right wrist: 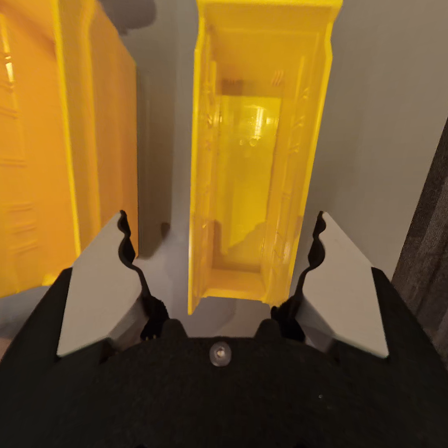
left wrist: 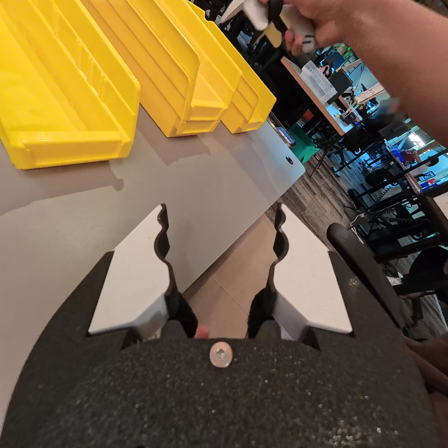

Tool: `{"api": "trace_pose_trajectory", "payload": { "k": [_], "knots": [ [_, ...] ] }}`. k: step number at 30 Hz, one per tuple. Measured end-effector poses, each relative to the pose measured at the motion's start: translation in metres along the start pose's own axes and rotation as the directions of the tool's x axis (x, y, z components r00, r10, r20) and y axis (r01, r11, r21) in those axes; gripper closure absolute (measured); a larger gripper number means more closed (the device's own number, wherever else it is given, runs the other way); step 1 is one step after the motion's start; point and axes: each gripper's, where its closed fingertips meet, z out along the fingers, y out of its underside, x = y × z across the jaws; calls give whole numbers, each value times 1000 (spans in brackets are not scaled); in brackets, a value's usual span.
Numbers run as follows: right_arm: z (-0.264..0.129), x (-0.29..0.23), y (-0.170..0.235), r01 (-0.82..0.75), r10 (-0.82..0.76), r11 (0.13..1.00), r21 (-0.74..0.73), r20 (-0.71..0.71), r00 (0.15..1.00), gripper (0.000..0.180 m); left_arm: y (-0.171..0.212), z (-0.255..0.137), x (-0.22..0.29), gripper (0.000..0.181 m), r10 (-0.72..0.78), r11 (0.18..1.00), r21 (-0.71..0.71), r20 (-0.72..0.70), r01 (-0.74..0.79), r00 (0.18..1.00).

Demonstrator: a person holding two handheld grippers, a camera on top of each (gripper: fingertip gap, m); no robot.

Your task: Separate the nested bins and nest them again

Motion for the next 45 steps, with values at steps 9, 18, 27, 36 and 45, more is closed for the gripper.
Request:
{"api": "trace_pose_trajectory", "payload": {
  "k": [9, 18, 27, 36, 45],
  "knots": [
    [57, 27, 19, -11, -3, 983, -185, -70, 998, 49, 5, -3, -5, 101, -53, 998, -38, -18, 52, 998],
    [16, 31, 19, -75, 57, 982, -174, -110, 992, 83, 3, -6, -4, 105, -55, 998, -27, -21, 55, 998],
    [-99, -53, -31, -134, 134, 991, -2, 1, 991, 84, 7, 5, 10, 110, -49, 998, -43, -53, 47, 997],
    [-87, -176, -51, -51, 51, 999, 7, 58, 997, 84, 9, 1, 5, 111, -56, 997, -53, -45, 53, 997],
    [-56, -172, -46, -28, 29, 999, -43, 7, 1000, 84, 6, -3, 1, 111, -73, 997, -39, -45, 72, 996]
  ]
}}
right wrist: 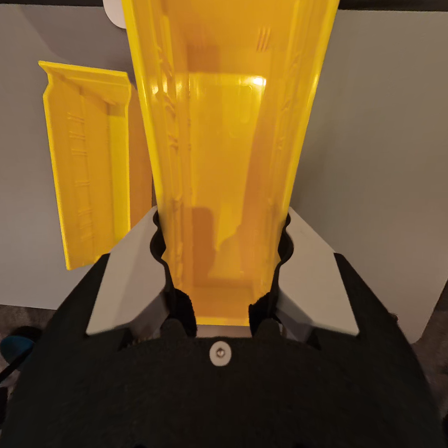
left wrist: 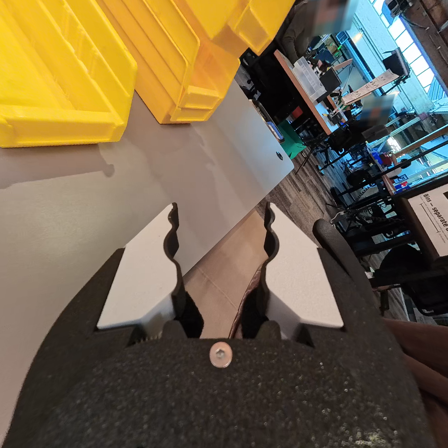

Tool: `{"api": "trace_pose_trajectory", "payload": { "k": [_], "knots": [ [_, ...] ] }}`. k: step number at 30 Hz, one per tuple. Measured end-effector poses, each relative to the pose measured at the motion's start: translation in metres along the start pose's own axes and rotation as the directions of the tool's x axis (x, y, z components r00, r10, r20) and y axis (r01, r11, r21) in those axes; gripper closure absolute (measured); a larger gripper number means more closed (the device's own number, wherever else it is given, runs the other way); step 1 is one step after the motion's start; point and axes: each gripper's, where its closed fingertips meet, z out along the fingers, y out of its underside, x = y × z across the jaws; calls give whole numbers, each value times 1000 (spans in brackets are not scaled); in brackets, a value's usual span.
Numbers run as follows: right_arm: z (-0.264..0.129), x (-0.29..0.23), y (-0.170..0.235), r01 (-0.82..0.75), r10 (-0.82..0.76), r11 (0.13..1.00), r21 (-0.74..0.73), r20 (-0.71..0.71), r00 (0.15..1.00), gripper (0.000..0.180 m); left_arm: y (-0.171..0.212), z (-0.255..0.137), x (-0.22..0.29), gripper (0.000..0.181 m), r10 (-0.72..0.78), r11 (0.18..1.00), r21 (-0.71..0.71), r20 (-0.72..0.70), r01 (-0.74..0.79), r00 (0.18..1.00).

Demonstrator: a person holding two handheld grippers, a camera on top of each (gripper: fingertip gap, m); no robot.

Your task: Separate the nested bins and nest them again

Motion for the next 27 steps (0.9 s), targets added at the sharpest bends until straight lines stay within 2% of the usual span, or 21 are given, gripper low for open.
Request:
{"api": "trace_pose_trajectory", "payload": {
  "k": [3, 8, 27],
  "knots": [
    [4, 0, 0, -33, 33, 999, 2, 37, 999, 84, 1, 3, 1, 111, -3, 1000, -9, -3, 3, 1000],
    [18, 1, 2, 7, -7, 1000, -19, -3, 1000, 83, 4, 6, 2, 111, 14, 1000, -28, 2, -14, 1000],
    [66, 5, 15, -1, -1, 998, -67, -36, 999, 76, 8, 6, 1, 111, 10, 999, -44, 5, -10, 1000]
  ]
}}
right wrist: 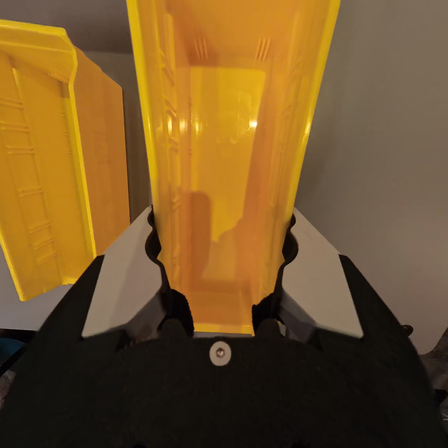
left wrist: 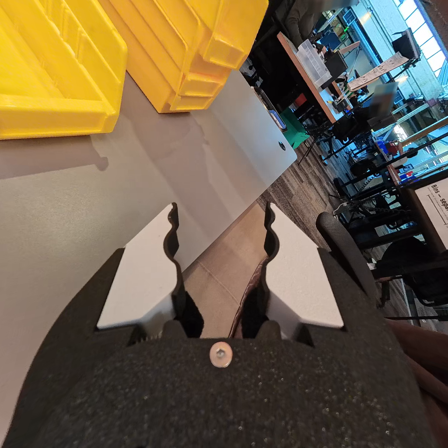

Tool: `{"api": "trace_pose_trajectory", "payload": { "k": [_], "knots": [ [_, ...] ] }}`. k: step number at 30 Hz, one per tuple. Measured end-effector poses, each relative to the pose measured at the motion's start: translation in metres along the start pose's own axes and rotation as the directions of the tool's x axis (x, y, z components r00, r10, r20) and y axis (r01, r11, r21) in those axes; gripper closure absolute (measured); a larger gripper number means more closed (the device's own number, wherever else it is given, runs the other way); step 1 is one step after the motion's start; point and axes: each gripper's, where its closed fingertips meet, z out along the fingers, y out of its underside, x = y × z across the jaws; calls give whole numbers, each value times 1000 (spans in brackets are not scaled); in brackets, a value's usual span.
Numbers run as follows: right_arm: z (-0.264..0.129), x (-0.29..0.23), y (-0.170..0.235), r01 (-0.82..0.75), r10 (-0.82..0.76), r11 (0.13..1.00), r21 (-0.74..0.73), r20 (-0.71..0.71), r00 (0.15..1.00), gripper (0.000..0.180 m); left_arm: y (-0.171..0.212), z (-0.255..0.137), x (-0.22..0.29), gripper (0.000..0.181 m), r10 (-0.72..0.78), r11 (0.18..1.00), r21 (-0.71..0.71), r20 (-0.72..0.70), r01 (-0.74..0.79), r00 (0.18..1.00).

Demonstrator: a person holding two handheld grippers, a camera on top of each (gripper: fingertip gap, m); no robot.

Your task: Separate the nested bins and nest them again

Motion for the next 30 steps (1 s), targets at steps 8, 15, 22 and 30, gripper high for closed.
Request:
{"api": "trace_pose_trajectory", "payload": {
  "k": [8, 15, 22, 30],
  "knots": [
    [1, -3, -3, -42, 42, 999, 23, -7, 999, 82, 1, 1, 1, 111, -2, 1000, -4, -6, 2, 1000],
    [-6, -5, -10, -52, 53, 994, 100, -2, 999, 82, 0, 0, 2, 111, -2, 1000, 1, -8, 2, 1000],
    [9, -5, -5, -26, 30, 993, 114, -33, 999, 77, 1, 1, 3, 111, 5, 1000, -4, -6, -5, 1000],
    [18, -6, -1, -19, 24, 995, 101, -50, 998, 51, 1, 0, 0, 110, 20, 1000, -5, 17, -20, 1000]
  ]
}}
